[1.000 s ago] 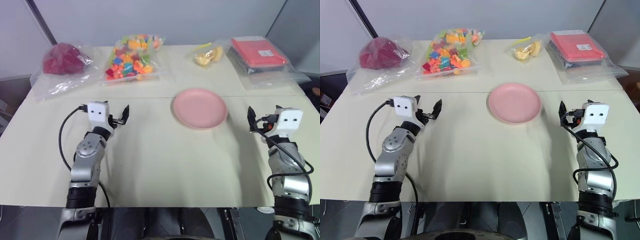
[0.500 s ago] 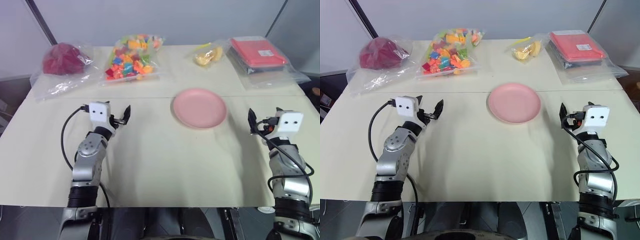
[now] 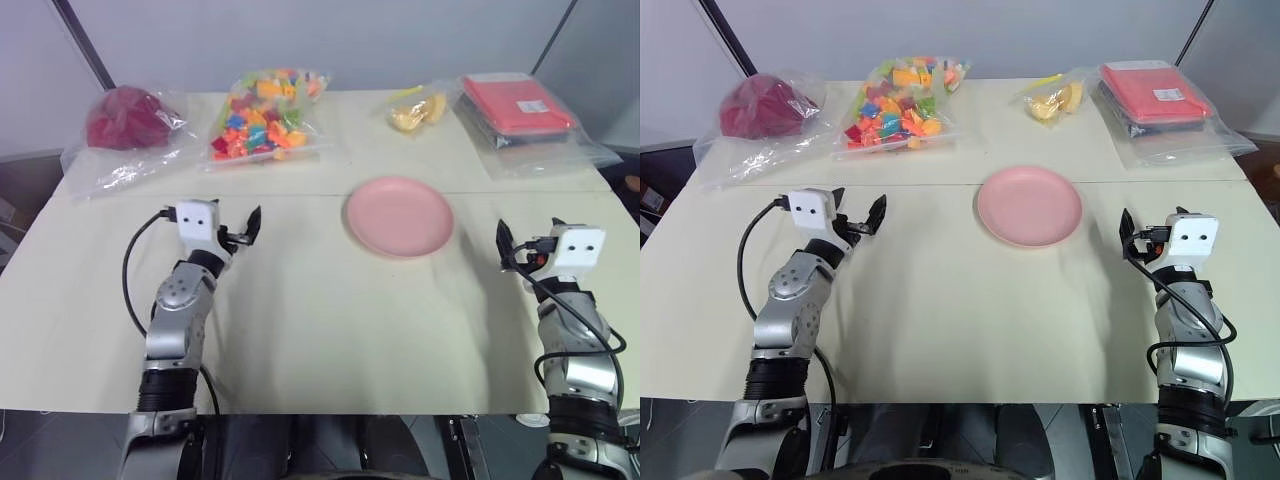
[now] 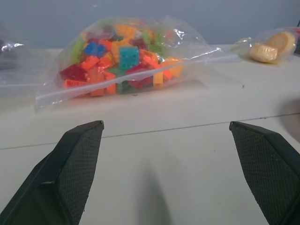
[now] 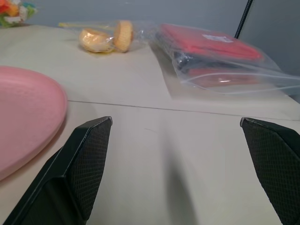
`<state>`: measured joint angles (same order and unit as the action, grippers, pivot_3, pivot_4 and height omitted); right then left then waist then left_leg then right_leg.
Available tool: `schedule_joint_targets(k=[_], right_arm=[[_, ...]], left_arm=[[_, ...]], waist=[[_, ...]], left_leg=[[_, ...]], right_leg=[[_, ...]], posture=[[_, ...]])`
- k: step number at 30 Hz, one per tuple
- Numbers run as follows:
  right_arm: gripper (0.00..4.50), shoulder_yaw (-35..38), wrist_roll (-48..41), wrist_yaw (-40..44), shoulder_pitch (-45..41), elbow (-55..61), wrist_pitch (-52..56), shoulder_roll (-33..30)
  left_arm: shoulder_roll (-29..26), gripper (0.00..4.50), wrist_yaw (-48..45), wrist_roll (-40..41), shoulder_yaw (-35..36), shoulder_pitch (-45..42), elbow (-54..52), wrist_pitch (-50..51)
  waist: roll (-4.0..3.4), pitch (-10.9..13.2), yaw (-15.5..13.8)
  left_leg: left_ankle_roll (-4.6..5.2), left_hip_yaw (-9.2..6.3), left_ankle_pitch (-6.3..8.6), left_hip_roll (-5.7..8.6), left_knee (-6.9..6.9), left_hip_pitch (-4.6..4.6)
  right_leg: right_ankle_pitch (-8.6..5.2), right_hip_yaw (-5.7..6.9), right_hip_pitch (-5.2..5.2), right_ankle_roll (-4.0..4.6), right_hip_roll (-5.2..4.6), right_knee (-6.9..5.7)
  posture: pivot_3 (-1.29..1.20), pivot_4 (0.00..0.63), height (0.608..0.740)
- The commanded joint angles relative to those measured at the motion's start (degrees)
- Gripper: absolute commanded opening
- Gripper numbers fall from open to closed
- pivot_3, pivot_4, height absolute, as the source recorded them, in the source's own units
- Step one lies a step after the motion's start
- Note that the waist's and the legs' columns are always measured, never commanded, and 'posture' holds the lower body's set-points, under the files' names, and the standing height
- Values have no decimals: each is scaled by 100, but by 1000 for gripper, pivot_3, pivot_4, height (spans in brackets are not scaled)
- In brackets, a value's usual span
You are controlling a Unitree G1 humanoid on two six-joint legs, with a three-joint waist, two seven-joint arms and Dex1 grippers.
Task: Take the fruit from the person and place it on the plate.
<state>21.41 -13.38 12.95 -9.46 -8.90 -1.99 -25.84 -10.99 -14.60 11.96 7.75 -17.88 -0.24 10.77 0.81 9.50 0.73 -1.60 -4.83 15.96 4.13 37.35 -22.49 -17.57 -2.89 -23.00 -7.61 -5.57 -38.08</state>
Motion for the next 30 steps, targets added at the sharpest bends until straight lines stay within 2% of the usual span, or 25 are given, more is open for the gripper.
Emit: schedule_joint_targets(k=[1, 30], right_arm=[[4473, 162, -39, 6, -38, 87, -145, -64], [4473, 188, -70, 61, -38, 262, 83, -227]], left_arm=[[-63, 4500, -15, 4, 43, -17, -84, -132], [-181, 4500, -265, -4, -19, -63, 160, -219]], waist=[[0, 0, 0], [0, 0, -1]], left_leg=[[0, 0, 0, 0, 0, 0], [0, 0, 0, 0, 0, 0]], right_leg=[[0, 0, 0, 0, 0, 0], [0, 0, 0, 0, 0, 0]], posture=[[0, 150, 740], [0, 150, 740]])
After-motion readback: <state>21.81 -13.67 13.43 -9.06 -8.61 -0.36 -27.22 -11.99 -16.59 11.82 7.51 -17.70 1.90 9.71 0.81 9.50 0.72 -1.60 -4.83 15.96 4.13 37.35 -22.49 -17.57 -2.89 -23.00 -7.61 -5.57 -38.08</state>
